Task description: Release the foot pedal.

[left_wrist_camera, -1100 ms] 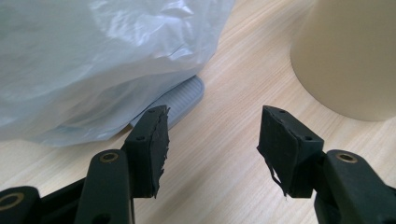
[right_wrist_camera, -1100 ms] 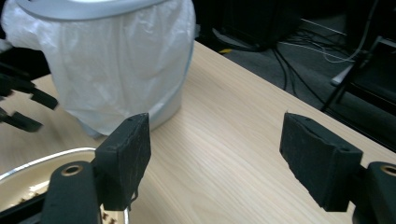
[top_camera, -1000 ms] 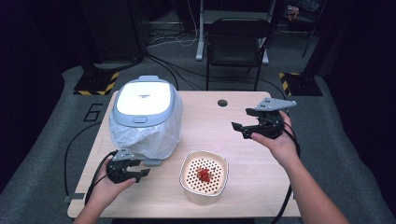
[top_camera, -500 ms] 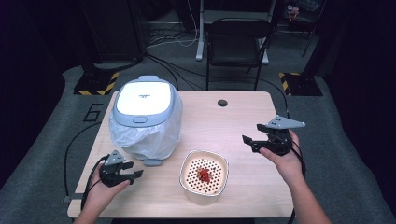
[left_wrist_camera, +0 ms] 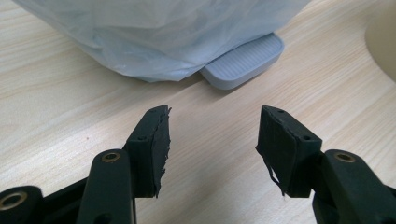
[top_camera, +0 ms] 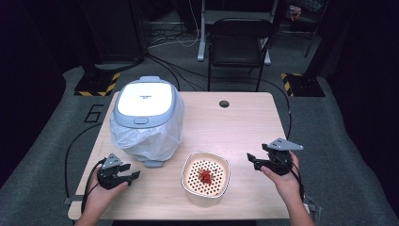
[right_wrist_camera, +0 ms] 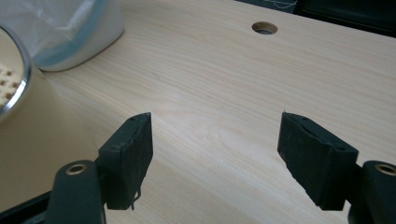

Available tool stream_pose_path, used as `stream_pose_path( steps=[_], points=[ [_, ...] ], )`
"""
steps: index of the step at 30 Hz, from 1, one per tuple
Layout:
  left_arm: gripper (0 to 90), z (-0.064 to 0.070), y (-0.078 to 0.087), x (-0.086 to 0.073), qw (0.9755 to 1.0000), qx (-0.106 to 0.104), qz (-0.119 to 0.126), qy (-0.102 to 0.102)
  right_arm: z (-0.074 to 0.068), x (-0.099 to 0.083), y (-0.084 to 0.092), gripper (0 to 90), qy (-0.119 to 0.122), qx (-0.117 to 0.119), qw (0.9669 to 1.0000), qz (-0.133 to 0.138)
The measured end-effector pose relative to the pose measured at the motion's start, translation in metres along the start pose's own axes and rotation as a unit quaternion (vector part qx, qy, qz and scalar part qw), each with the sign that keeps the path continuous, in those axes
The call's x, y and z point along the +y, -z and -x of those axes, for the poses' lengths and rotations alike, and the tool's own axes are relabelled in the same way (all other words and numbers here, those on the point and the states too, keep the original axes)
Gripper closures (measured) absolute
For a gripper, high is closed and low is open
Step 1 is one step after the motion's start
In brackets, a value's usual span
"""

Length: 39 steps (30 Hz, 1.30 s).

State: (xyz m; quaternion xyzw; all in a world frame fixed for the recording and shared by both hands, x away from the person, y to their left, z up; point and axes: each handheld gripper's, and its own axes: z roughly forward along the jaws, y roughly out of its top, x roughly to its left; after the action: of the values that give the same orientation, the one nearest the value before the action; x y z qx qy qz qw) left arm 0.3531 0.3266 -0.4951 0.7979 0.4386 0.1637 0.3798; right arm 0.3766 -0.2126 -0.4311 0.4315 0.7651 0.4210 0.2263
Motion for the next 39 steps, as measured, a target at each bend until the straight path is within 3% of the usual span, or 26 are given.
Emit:
stream_pose_path(
  steps=[3,6,9,11,15,19,23,26,31,35,39],
  points=[
    [43.6,-0.002,0.0,-0.001,0.9999,0.001,-0.012,-0.002,-0.001,-0.011,-0.003,26.6,0.004,-0.012,0.9999,0.0],
    [43.6,-0.004,-0.002,-0.004,1.0,0.007,-0.004,0.004,0.0,-0.02,-0.007,26.6,0.005,-0.015,0.9999,-0.002],
    [43.6,-0.008,-0.001,-0.007,0.9999,0.008,-0.013,0.007,0.001,-0.027,-0.009,26.6,-0.001,-0.019,0.9998,-0.004],
    [43.6,-0.01,-0.002,-0.009,0.9998,0.014,-0.008,0.014,0.002,-0.033,-0.012,26.8,-0.006,-0.019,0.9998,-0.003],
    [43.2,-0.014,-0.003,-0.012,0.9995,0.007,-0.007,0.03,0.006,-0.043,-0.019,27.0,-0.012,-0.017,0.9997,-0.013],
    [42.9,-0.016,-0.005,-0.013,0.9994,0.011,0.002,0.033,0.005,-0.05,-0.022,27.1,0.013,-0.038,0.9988,-0.026],
    [42.3,-0.018,-0.007,-0.015,0.9991,0.01,0.007,0.04,0.003,-0.056,-0.029,27.0,0.013,-0.025,0.9991,-0.033],
    [41.3,-0.019,-0.007,-0.016,0.999,0.013,0.005,0.043,-0.002,-0.059,-0.036,27.0,0.022,-0.027,0.9987,-0.037],
    [39.8,-0.022,-0.009,-0.018,0.9985,0.024,0.01,0.049,-0.002,-0.06,-0.042,27.0,0.013,-0.025,0.9989,-0.038],
    [37.8,-0.023,-0.009,-0.019,0.9986,0.033,0.0,0.041,-0.001,-0.062,-0.045,26.9,0.007,-0.02,0.999,-0.04],
    [37.2,-0.022,-0.012,-0.02,0.9984,0.039,0.008,0.039,0.002,-0.064,-0.047,26.5,0.004,-0.021,0.9989,-0.041]
  ],
)
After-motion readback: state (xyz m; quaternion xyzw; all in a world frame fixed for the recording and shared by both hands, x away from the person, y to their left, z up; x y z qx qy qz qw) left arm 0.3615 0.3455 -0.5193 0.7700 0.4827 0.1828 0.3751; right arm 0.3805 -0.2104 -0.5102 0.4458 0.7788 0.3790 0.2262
